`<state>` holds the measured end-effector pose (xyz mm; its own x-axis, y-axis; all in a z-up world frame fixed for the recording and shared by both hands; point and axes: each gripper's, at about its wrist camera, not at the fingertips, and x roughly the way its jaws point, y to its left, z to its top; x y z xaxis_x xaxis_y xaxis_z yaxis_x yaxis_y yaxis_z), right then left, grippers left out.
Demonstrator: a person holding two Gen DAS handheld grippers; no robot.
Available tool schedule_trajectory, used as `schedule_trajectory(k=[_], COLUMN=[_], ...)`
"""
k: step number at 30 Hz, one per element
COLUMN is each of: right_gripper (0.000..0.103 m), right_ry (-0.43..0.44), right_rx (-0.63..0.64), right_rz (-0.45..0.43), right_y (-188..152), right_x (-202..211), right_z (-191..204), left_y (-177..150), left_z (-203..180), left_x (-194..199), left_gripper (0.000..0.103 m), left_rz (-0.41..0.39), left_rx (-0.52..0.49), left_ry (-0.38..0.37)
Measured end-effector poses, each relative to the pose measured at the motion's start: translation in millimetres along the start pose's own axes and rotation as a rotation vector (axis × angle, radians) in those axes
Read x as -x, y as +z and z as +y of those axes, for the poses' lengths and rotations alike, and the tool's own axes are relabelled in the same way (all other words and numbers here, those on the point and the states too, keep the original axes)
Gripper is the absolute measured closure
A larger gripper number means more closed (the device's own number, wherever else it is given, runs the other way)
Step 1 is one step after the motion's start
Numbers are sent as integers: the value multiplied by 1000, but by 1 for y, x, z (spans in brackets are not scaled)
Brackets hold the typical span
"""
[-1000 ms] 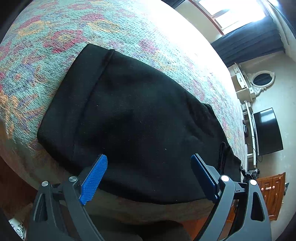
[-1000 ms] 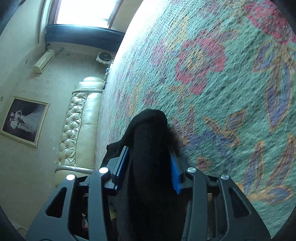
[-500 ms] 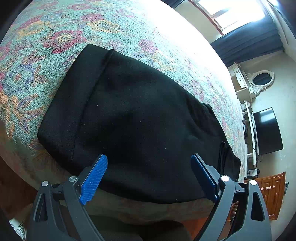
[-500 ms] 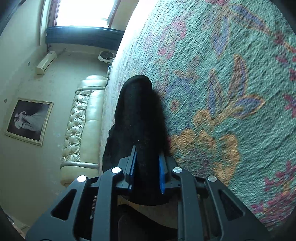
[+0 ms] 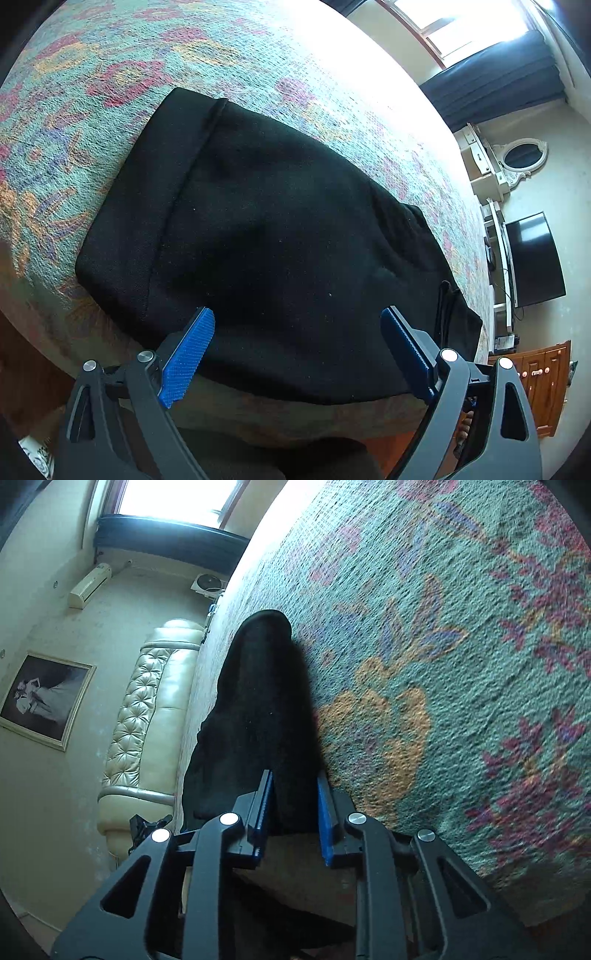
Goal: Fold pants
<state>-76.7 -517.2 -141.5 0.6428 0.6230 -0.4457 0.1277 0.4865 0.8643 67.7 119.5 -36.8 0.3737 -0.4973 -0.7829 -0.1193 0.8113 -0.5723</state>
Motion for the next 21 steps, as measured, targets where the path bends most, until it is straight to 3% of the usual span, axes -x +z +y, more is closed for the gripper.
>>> schedule_trajectory(k=[2, 4, 7, 9, 12, 15, 21], right_gripper=[65, 47, 43, 32, 32, 31, 31], right_ry=[12, -42, -162, -216, -174, -148, -79], right_rx=[-30, -32, 37, 78, 118, 160, 199], right_rz=[-19, -63, -108, -145, -164, -152, -43], right_y=[-1, -1, -3, -8, -17, -28, -60], right_x=[5, 14, 21, 23, 16, -3, -55], right_z=[7, 18, 52, 74, 103, 130, 167], left_y=[0, -2, 1, 6, 15, 29, 57], left_z=[0, -2, 0, 6, 23, 51, 95], left_x=[1, 2, 12, 26, 47, 61, 45], left_gripper=[13, 13, 13, 13, 13, 13, 13], left_rz=[-1, 5, 27, 22, -6, -50, -44], left_rx=[-5, -16, -27, -10, 11, 48, 68], left_ry=[-3, -9, -63, -126, -210, -247, -224])
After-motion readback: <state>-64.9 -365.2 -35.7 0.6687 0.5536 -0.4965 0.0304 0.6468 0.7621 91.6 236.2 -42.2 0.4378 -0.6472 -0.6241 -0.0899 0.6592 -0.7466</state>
